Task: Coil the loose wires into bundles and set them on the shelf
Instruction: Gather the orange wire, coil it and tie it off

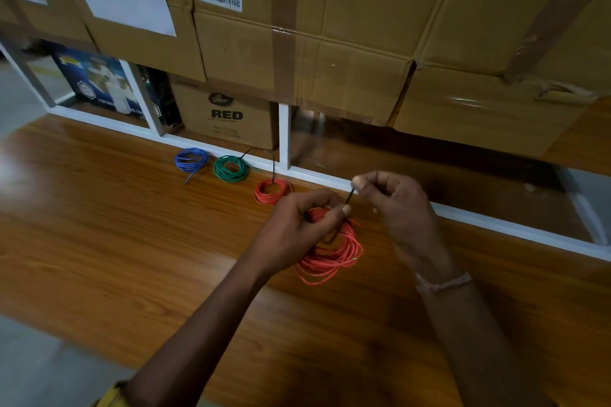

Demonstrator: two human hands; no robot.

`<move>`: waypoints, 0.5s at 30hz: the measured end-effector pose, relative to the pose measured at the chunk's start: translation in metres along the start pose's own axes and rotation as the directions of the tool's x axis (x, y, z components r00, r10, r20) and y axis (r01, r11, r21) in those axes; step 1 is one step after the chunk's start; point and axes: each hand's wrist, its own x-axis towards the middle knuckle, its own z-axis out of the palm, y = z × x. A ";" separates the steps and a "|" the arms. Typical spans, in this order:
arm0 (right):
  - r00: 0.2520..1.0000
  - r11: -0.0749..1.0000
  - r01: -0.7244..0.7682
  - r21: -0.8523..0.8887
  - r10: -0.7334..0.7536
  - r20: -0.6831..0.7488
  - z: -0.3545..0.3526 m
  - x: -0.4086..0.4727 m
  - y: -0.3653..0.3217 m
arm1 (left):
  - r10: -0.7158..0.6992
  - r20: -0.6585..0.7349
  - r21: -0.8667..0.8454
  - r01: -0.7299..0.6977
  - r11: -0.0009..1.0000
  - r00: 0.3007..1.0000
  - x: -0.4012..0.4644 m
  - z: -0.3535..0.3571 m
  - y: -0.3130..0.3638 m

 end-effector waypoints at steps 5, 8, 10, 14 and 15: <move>0.954 0.989 0.001 0.150 0.044 -0.296 -0.003 0.019 0.005 | -0.078 0.069 0.005 0.078 0.997 0.995 -0.003 -0.003 -0.013; 0.978 0.934 -0.152 0.322 0.188 -0.085 0.003 0.019 0.019 | -0.069 0.056 -0.001 0.069 0.998 0.996 0.000 -0.002 -0.022; 0.978 0.926 -0.207 0.317 0.207 0.031 0.006 0.015 0.028 | -0.070 0.041 -0.009 0.071 0.997 0.997 0.003 -0.001 -0.026; 0.988 0.956 -0.146 0.253 0.152 -0.002 0.012 0.017 0.040 | -0.089 0.028 -0.023 0.090 0.996 0.996 0.011 0.006 -0.036; 0.988 0.961 -0.137 0.239 0.149 -0.033 0.016 0.022 0.043 | -0.107 0.015 -0.041 0.107 0.993 0.994 0.014 0.009 -0.040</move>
